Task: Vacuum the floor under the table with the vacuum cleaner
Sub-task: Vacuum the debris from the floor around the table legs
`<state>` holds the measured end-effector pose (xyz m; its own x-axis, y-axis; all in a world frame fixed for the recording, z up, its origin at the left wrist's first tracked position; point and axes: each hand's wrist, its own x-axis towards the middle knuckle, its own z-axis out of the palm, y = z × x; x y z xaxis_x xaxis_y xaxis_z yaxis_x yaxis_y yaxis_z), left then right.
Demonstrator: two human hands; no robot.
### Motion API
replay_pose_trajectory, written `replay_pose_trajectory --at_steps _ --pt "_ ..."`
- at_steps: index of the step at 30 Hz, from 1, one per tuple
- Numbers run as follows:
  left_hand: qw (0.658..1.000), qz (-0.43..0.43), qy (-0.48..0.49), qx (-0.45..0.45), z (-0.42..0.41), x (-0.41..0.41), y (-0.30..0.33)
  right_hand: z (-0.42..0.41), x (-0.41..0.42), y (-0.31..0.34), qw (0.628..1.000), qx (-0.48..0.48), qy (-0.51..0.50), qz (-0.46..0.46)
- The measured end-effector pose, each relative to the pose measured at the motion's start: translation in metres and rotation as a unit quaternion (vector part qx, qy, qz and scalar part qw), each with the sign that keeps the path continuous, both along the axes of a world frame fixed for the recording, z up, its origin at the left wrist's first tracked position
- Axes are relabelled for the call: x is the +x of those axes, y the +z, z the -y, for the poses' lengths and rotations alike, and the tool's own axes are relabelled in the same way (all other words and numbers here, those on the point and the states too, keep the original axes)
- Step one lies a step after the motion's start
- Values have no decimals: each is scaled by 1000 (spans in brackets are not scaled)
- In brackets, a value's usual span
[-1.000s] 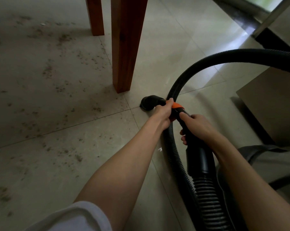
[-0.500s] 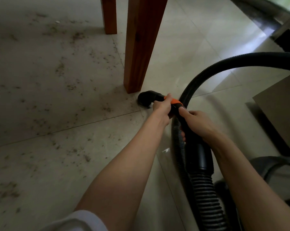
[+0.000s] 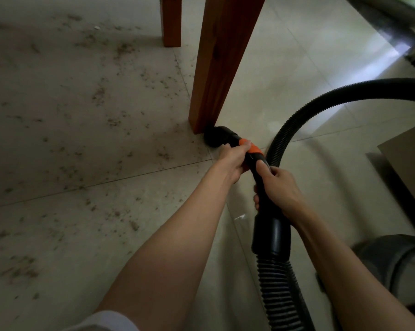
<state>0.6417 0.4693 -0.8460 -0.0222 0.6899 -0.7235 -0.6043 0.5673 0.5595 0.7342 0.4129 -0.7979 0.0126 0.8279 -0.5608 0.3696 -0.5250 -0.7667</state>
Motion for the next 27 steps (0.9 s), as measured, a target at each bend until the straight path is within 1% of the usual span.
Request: replay_pose_trajectory --at_steps 7,12,18,23,27 --pt "1000 -24 -2 -7 10 -9 -6 16 -6 -12 1000 21 13 -4" --pt "998 -59 -13 -7 13 -13 -10 23 -8 -12 999 26 33 -9" --pt "998 -63 -20 1 17 -17 -7 24 -12 -11 999 30 31 5" --pt "998 -58 -33 -4 19 -20 1 22 -13 -4 1000 1 5 -14" --pt "997 -78 -18 -14 19 -26 3 15 -16 4 998 -39 17 -35"
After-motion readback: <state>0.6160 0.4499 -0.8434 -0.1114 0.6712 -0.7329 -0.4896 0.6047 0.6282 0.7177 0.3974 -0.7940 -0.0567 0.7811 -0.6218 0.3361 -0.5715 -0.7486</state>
